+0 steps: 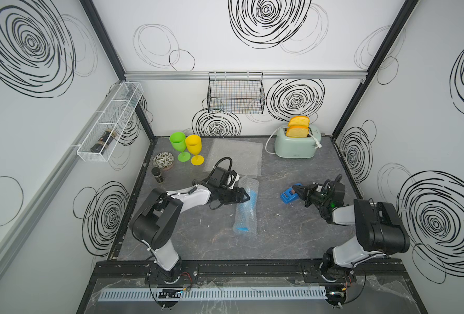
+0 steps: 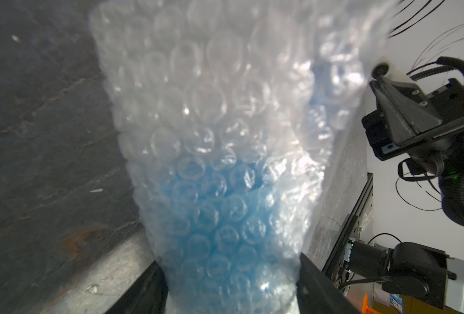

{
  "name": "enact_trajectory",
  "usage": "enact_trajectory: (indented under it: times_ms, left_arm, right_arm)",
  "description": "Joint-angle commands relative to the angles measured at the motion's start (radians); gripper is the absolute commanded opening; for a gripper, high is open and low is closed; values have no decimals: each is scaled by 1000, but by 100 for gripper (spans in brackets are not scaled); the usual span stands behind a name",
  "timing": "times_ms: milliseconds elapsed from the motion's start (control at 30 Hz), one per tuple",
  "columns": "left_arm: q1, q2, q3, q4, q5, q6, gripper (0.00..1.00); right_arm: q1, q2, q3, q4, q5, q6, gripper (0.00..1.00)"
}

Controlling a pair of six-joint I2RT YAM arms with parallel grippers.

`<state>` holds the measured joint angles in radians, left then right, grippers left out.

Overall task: Wrap wine glasses in bubble wrap
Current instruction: Tear off the tape using the Tape Cutter.

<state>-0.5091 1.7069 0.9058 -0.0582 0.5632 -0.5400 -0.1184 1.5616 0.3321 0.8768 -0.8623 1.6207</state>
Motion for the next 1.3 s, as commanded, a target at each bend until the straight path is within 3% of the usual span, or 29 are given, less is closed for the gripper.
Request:
enact_trajectory:
  times_ms: [0,33,167,300,400,467,567,667,700,800,933,1067,1200,1267]
  left_arm:
    - [-16,30,-19,-66,-46,-5,73]
    - [-16,28,-15,-71,-48,-2,73]
    - [-16,27,-20,-67,-49,-1,73]
    - [-17,17,-20,-75,-54,3,73]
    - [-20,20,-22,-70,-56,2,73]
    - [-20,14,-16,-78,-57,5,73]
    - [-22,17,-27,-65,-52,-1,73]
    - [-23,16,-15,-75,-56,4,73]
    - [-22,14,-16,-75,-54,3,73]
    - [-23,16,-27,-65,-51,-2,73]
    - [-25,13,-31,-62,-51,-2,73]
    - [-26,9,-16,-72,-56,4,73]
    - [-27,7,-36,-56,-54,-1,73]
    - [-27,3,-27,-71,-61,5,73]
  right_arm:
    - [-5,-12,27,-8,-13,-32,0]
    - [-11,-4,39,-56,-24,-54,0]
    - [11,-13,-9,138,-16,111,0]
    - [11,-15,48,4,-5,26,0]
    - [23,-4,48,142,-9,143,0]
    - [34,-22,83,64,7,107,0]
    - [24,30,158,-122,-1,-49,0]
    - [42,58,94,118,-6,128,0]
    - [51,44,90,121,4,144,0]
    - [67,-1,140,-14,18,67,0]
    - [62,10,153,-43,9,36,0]
    - [70,11,115,66,-8,130,0]
    - [69,-10,177,-132,-12,-12,0]
    - [74,-16,131,19,-12,105,0]
